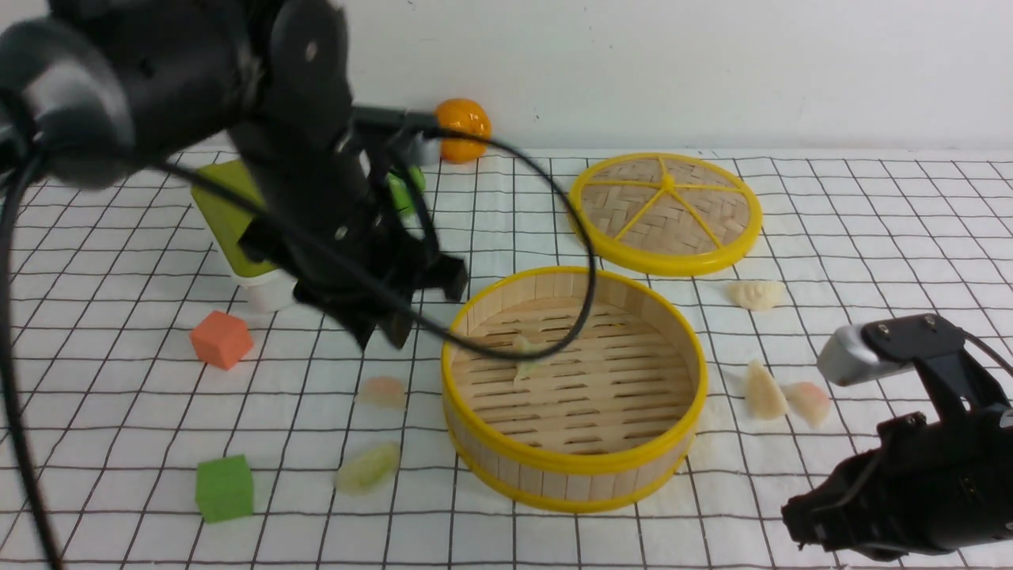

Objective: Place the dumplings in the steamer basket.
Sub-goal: Use the left arm to grab a dumpling, then use the left arm to put the dumpling into the steamer

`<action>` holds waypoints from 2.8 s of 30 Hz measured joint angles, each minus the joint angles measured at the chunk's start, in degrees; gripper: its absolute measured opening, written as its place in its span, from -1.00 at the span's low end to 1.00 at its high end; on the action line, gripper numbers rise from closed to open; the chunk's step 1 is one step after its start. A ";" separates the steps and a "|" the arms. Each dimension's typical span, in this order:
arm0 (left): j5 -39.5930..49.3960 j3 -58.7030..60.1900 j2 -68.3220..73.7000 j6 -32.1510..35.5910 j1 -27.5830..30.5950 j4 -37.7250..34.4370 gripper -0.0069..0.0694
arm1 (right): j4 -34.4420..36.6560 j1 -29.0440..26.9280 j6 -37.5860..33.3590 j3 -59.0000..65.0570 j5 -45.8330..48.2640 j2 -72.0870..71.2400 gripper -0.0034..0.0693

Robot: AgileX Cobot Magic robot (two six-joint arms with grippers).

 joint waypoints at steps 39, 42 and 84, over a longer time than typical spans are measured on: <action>-26.98 21.50 6.06 2.41 0.58 0.54 -0.25 | 5.67 0.00 -5.58 -0.04 2.26 0.00 -0.68; -27.06 21.50 6.06 0.14 0.58 0.50 -0.26 | 5.72 0.00 -5.58 -0.04 2.26 0.00 -0.67; -1.96 -29.23 22.53 -12.30 -10.92 -4.65 -0.34 | 5.18 0.00 -6.00 -0.04 -1.76 0.00 -0.56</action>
